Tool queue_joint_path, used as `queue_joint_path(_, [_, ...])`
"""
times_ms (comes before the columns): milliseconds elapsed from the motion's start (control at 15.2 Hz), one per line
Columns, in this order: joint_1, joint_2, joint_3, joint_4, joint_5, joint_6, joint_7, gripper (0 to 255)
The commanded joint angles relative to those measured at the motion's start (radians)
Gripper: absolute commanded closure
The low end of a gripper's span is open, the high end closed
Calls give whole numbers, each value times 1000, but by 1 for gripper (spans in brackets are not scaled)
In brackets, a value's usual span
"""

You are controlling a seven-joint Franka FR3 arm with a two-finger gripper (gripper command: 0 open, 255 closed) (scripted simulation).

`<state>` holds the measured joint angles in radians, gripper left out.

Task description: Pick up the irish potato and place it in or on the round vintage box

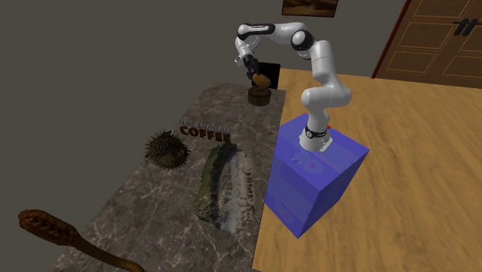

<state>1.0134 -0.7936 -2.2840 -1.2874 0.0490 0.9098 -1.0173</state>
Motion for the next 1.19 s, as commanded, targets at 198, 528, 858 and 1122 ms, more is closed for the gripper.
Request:
queue_joint_path(198, [2,-22,-11,-30,-25,46,-20,255])
queue_joint_path(528, [3,-46,-24,-63,-50,95,-39,255])
queue_joint_path(858, [3,-46,-24,-63,-49,95,-39,255])
queue_joint_path(1122, [3,-46,-24,-62,-49,93,-39,0])
